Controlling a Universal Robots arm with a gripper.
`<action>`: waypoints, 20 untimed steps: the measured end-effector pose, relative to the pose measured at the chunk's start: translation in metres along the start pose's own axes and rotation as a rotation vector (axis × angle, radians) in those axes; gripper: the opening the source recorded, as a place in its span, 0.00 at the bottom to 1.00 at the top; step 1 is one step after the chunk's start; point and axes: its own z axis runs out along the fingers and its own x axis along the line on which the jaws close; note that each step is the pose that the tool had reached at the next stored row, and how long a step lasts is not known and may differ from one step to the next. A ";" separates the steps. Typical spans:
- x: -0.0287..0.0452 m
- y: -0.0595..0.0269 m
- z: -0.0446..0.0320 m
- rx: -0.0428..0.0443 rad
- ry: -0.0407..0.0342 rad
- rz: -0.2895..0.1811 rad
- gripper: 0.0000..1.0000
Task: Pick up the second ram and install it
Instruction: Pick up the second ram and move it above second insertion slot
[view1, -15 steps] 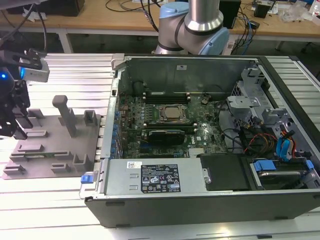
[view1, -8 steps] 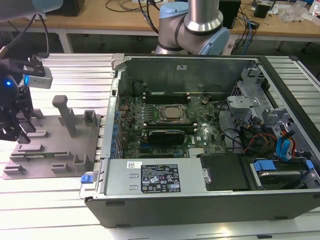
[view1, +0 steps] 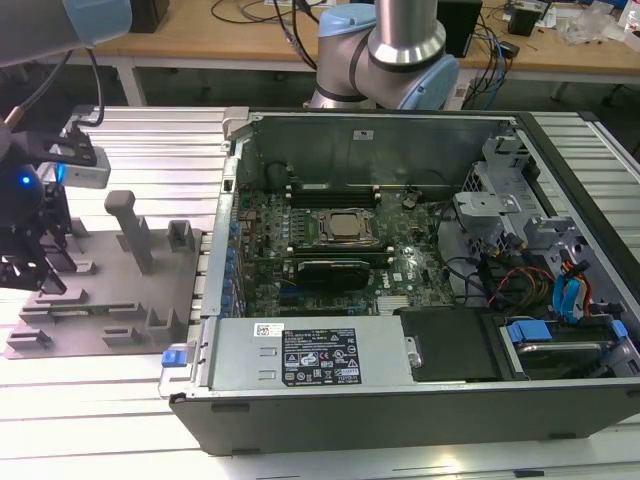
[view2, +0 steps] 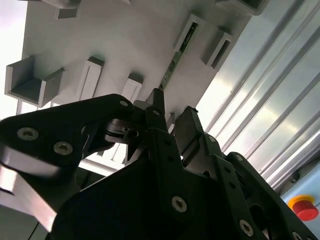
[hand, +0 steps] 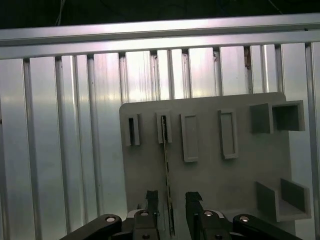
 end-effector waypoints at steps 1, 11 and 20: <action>0.0000 0.0000 0.0019 0.0000 0.0000 0.000 0.34; 0.0019 0.0001 0.0308 -0.0001 0.0001 -0.003 0.34; 0.0023 0.0017 0.0505 -0.0001 0.0001 -0.013 0.34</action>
